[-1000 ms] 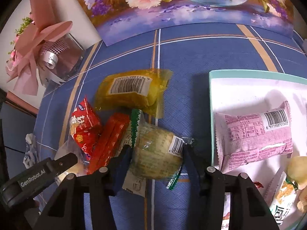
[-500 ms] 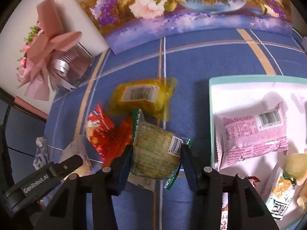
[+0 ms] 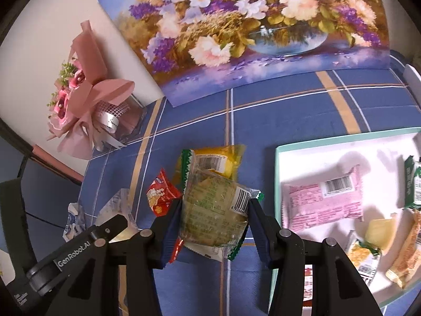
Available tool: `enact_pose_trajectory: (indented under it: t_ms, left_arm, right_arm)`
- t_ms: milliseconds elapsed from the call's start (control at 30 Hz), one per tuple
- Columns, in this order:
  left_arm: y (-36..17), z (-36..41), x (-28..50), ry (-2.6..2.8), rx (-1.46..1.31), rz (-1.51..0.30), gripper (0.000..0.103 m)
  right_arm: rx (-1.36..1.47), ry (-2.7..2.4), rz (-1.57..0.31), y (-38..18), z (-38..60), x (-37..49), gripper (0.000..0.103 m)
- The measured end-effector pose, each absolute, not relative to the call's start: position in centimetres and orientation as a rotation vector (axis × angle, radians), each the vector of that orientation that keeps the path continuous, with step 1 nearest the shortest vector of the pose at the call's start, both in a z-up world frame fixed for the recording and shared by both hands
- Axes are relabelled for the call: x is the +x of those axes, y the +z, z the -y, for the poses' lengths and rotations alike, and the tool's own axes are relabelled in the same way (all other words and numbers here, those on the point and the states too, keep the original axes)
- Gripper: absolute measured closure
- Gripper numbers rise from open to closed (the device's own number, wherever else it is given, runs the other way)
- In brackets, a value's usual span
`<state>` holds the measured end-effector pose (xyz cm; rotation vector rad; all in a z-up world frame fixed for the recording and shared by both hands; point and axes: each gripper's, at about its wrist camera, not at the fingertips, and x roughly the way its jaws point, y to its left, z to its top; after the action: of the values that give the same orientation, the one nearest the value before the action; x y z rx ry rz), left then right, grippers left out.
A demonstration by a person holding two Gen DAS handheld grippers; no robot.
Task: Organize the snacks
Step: 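Carry the white bun with the left tool while the right carries the round cake over the tray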
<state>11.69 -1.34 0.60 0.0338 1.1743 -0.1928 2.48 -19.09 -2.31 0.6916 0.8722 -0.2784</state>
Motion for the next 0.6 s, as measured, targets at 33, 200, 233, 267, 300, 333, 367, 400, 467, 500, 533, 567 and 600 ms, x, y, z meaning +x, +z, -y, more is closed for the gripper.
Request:
enact_pose_trajectory:
  t_ms: [33, 200, 233, 267, 300, 333, 367, 400, 467, 500, 533, 567, 600]
  left_arm:
    - [0.7, 1.9, 11.5, -0.201, 0.044, -1.167, 0.036]
    - [1.7, 5.4, 9.6, -0.277, 0.106, -1.139, 0.036]
    - [1.8, 6.3, 9.2, -0.296, 0.116, -1.138, 0.036]
    - [1.9, 7.2, 8.7, -0.317, 0.127, -1.136, 0.036]
    - [1.9, 8.1, 8.2, -0.336, 0.140, -1.134, 0.036]
    - [1.9, 8.8, 7.9, -0.350, 0.149, -1.134, 0.036]
    - [2.0, 10.0, 7.2, -0.379, 0.164, -1.133, 0.036]
    - [2.1, 11.0, 6.6, -0.404, 0.172, -1.132, 0.036]
    - [2.3, 12.9, 5.5, -0.456, 0.190, -1.129, 0.036]
    - [2.3, 13.8, 4.9, -0.480, 0.202, -1.125, 0.036]
    - [2.4, 14.5, 4.5, -0.495, 0.211, -1.121, 0.036]
    - [2.4, 15.7, 3.7, -0.521, 0.231, -1.114, 0.036]
    - [2.3, 16.5, 3.2, -0.537, 0.244, -1.111, 0.036]
  right_arm:
    - [0.697, -0.286, -0.867, -2.2, 19.5, 2.1, 0.050]
    - [0.734, -0.367, -0.852, -2.0, 22.7, 0.1, 0.050]
    - [0.744, -0.384, -0.848, -2.0, 23.4, -0.5, 0.050]
    - [0.757, -0.400, -0.842, -2.0, 24.1, -1.2, 0.050]
    - [0.769, -0.416, -0.835, -1.9, 24.8, -1.8, 0.050]
    - [0.777, -0.430, -0.829, -1.8, 25.3, -2.3, 0.050]
    - [0.786, -0.453, -0.819, -1.7, 26.1, -3.1, 0.050]
    - [0.792, -0.481, -0.810, -1.6, 26.9, -3.9, 0.050]
    - [0.806, -0.523, -0.795, -1.4, 28.1, -5.4, 0.050]
    - [0.813, -0.536, -0.790, -1.3, 28.5, -6.0, 0.050]
    - [0.828, -0.558, -0.781, -1.3, 29.3, -7.0, 0.050]
    - [0.838, -0.575, -0.774, -1.3, 29.9, -7.8, 0.050]
    - [0.846, -0.591, -0.767, -1.4, 30.5, -8.5, 0.050]
